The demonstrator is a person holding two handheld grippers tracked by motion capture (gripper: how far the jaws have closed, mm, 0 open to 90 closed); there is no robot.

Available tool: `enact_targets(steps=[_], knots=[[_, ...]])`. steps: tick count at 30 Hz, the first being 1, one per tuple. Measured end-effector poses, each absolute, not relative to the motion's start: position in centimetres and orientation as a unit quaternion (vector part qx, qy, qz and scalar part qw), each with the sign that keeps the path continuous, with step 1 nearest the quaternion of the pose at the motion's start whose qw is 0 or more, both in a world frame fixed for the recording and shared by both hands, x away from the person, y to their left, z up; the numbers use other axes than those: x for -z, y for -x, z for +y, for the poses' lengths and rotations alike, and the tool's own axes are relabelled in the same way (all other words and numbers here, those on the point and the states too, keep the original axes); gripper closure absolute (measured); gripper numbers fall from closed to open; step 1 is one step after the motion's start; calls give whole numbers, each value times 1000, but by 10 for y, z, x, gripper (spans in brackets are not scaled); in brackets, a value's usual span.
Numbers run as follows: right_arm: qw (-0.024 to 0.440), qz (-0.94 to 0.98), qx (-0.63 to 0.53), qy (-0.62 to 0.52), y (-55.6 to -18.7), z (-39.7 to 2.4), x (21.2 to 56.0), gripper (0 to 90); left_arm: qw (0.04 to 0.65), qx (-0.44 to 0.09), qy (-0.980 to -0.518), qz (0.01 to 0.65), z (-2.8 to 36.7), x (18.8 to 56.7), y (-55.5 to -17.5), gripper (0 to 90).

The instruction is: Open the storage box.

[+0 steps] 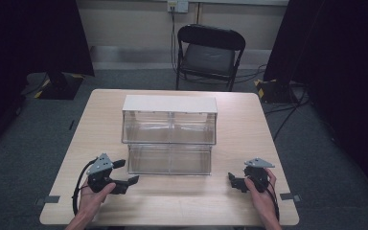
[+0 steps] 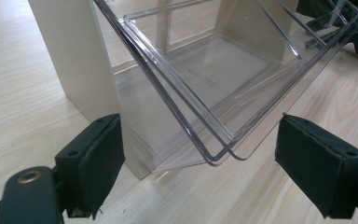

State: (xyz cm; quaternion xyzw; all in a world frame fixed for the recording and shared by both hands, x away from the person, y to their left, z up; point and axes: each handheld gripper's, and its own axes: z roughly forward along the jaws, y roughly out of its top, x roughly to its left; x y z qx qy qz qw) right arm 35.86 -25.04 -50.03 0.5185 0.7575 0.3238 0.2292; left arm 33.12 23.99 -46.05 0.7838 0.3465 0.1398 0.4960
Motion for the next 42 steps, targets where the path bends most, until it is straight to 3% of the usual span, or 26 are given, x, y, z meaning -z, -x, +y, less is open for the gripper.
enact_targets(steps=[7,42], knots=[[229,758,-324,-519,-359,-250,500,89,511,-152,-765,362,244,457,-332,166],[229,758,-324,-518,-359,-250,500,88,507,-154,-773,349,240,451,-333,152]])
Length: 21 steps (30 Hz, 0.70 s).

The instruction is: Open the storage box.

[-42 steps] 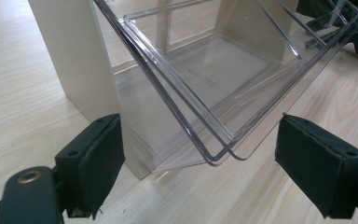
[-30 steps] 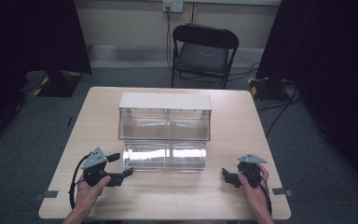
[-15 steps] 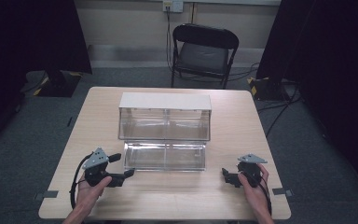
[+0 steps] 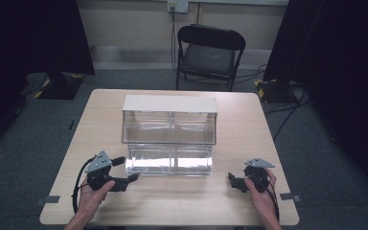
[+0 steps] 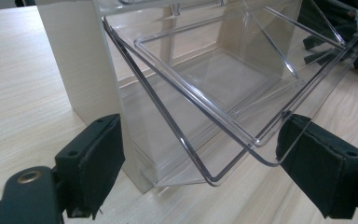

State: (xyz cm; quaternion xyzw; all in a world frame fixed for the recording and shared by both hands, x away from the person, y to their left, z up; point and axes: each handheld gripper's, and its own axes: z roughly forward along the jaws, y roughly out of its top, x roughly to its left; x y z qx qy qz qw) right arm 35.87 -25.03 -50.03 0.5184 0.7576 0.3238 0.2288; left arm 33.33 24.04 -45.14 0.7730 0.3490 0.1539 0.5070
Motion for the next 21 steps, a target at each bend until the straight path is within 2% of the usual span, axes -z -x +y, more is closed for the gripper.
enact_targets(steps=[21], knots=[[229,758,-324,-518,-359,-250,500,88,509,-158,-771,349,240,444,-336,152]])
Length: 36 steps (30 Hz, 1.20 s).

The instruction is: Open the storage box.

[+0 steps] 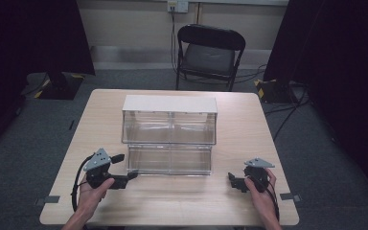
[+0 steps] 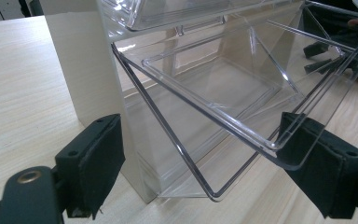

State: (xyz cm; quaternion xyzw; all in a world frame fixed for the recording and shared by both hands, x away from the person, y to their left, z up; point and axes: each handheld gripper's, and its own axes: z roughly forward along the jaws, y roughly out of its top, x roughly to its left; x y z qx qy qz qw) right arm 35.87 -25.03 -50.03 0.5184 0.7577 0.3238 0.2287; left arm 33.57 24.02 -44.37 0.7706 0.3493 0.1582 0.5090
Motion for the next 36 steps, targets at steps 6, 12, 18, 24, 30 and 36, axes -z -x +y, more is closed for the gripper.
enact_targets(steps=[6,12,18,24,30,36], knots=[[229,758,-324,-518,-359,-250,500,87,507,-157,-773,348,240,443,-336,151],[229,758,-324,-518,-359,-250,500,87,509,-158,-772,346,238,441,-337,151],[228,758,-324,-518,-359,-250,500,86,507,-159,-776,340,238,438,-339,144],[228,758,-324,-518,-359,-250,500,86,517,-148,-770,345,239,435,-339,144],[229,758,-324,-518,-359,-250,500,86,501,-165,-775,349,240,436,-341,153],[229,758,-324,-518,-359,-250,500,86,506,-163,-770,353,241,433,-342,153]])
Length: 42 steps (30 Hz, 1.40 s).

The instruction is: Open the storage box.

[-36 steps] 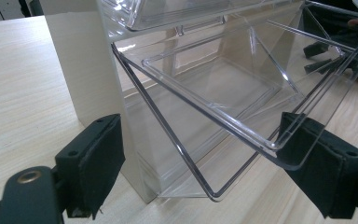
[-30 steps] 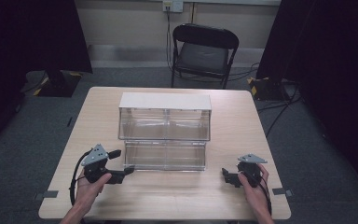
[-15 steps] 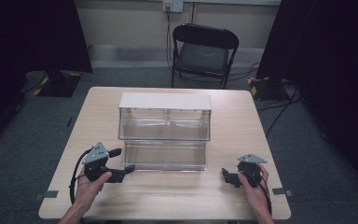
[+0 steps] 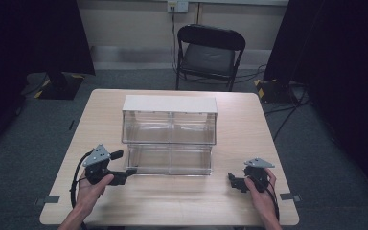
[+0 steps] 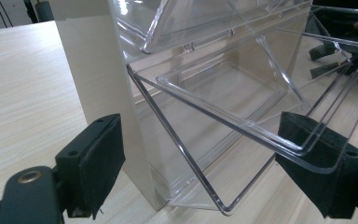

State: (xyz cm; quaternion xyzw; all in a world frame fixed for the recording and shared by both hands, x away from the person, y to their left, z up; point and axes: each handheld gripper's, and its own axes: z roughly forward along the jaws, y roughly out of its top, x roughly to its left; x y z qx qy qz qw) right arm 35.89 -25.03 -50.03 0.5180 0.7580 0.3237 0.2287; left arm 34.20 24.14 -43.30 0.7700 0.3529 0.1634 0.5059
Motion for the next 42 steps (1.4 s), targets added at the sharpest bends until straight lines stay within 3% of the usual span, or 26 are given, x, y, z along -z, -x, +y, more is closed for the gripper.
enact_targets(steps=[42], knots=[[229,758,-323,-518,-359,-250,500,82,518,-170,-765,342,229,420,-344,154]])
